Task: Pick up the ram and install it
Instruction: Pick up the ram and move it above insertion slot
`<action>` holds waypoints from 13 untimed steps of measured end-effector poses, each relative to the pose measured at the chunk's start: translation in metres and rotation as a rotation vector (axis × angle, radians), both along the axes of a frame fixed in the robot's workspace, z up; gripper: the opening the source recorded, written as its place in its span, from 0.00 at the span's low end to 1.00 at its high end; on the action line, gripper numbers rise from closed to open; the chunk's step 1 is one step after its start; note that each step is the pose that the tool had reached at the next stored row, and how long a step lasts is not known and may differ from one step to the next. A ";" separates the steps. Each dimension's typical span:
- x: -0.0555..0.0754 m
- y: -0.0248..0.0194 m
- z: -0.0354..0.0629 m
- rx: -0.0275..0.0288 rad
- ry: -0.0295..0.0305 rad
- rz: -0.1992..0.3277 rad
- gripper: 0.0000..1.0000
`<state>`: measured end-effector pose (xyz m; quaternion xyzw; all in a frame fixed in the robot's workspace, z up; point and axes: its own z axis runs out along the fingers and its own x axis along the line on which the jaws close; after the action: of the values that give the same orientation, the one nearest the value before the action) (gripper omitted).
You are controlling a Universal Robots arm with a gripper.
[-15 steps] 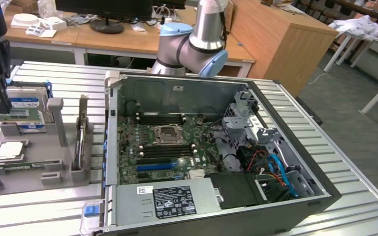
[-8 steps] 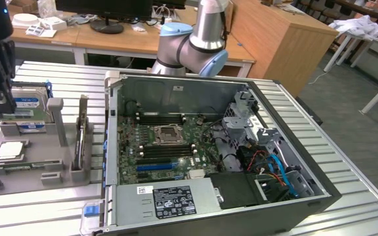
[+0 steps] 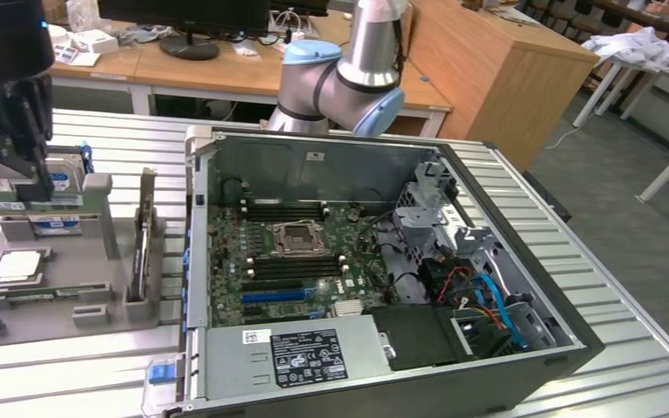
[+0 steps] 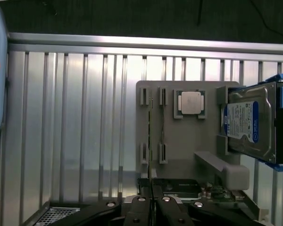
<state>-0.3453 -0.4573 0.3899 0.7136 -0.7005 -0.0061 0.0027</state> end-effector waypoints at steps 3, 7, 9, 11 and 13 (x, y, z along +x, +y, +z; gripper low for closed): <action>0.009 0.0000 0.0001 -0.0002 0.0002 0.000 0.12; 0.022 0.0000 0.0000 0.0000 0.0001 0.000 0.12; 0.028 0.0000 0.0001 -0.0002 0.0003 0.000 0.12; 0.034 0.0000 0.0000 -0.0001 0.0001 0.000 0.12; 0.046 0.0000 0.0001 -0.0001 0.0003 0.000 0.12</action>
<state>-0.2991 -0.4574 0.3900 0.7136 -0.7005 -0.0062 0.0028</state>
